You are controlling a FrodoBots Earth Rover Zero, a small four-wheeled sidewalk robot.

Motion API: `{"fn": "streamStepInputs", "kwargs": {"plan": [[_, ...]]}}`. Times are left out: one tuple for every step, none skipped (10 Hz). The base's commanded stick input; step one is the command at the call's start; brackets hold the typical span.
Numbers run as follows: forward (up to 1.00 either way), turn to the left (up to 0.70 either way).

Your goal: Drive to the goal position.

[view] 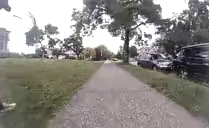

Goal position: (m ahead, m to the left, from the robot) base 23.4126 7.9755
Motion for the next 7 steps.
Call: {"fn": "streamStepInputs", "kwargs": {"plan": [[0.70,0.00],[0.70,0.00],[0.70,0.00],[0.70,0.00],[0.70,0.00],[0.70,0.00],[0.70,0.00]]}}
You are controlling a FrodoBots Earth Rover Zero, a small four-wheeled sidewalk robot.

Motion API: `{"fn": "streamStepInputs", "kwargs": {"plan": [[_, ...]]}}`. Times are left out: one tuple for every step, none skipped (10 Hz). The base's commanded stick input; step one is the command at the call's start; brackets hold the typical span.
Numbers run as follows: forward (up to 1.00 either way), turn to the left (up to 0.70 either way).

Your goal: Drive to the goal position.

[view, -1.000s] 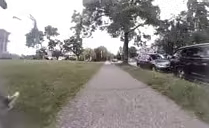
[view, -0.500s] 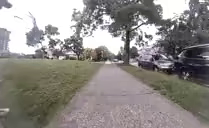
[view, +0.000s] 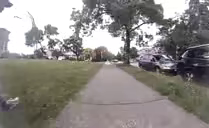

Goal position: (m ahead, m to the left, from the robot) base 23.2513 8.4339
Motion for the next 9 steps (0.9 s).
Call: {"fn": "streamStepInputs", "kwargs": {"plan": [[0.70,0.00],[0.70,0.00],[0.70,0.00],[0.70,0.00],[0.70,0.00],[0.70,0.00],[0.70,0.00],[0.70,0.00],[0.70,0.00]]}}
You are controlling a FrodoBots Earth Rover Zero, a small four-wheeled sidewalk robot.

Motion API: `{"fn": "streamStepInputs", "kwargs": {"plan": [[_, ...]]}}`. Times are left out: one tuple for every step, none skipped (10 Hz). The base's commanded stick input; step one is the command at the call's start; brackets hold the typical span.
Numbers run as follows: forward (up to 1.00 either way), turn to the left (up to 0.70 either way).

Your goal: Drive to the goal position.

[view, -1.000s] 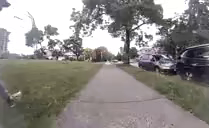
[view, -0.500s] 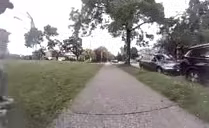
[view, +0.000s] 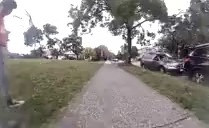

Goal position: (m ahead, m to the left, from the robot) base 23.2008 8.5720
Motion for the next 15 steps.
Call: {"fn": "streamStepInputs", "kwargs": {"plan": [[0.70,0.00],[0.70,0.00],[0.70,0.00],[0.70,0.00],[0.70,0.00],[0.70,0.00],[0.70,0.00],[0.70,0.00],[0.70,0.00],[0.70,0.00],[0.70,0.00],[0.70,0.00],[0.70,0.00],[0.70,0.00],[0.70,0.00]]}}
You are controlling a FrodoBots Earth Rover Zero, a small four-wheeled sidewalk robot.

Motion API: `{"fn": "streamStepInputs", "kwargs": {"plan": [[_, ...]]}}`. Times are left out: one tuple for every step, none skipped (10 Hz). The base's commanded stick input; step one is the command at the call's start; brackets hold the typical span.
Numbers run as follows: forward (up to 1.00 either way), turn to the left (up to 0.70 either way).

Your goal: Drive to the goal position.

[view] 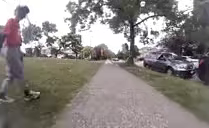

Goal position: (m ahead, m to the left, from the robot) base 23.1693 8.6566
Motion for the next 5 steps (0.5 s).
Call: {"fn": "streamStepInputs", "kwargs": {"plan": [[0.70,0.00],[0.70,0.00],[0.70,0.00],[0.70,0.00],[0.70,0.00]]}}
